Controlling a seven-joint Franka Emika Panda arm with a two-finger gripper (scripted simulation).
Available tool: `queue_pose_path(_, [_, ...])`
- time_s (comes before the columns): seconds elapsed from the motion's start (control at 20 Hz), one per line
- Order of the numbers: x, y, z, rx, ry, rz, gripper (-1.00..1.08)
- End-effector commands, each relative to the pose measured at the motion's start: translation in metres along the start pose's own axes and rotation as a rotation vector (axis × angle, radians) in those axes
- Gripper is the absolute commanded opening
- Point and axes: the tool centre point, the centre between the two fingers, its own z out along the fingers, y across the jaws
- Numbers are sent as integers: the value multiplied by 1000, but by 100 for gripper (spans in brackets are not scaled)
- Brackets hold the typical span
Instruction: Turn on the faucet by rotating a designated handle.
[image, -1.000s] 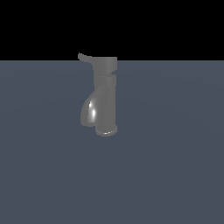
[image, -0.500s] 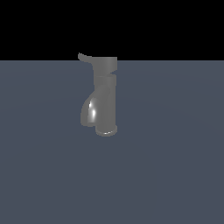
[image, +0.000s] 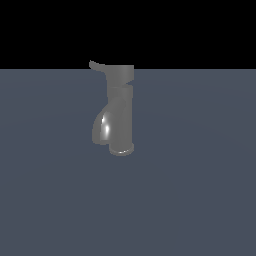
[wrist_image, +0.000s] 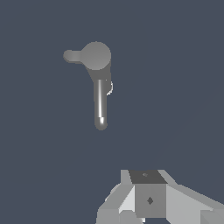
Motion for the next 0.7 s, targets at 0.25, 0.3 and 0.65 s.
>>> queue_pose_path(0.25, [25, -7, 9, 28, -15, 116, -100])
queue_pose_path(0.3, [29, -9, 10, 32, -18, 136, -100])
queue_pose_path(0.65, [62, -20, 26, 58, -43, 298, -100])
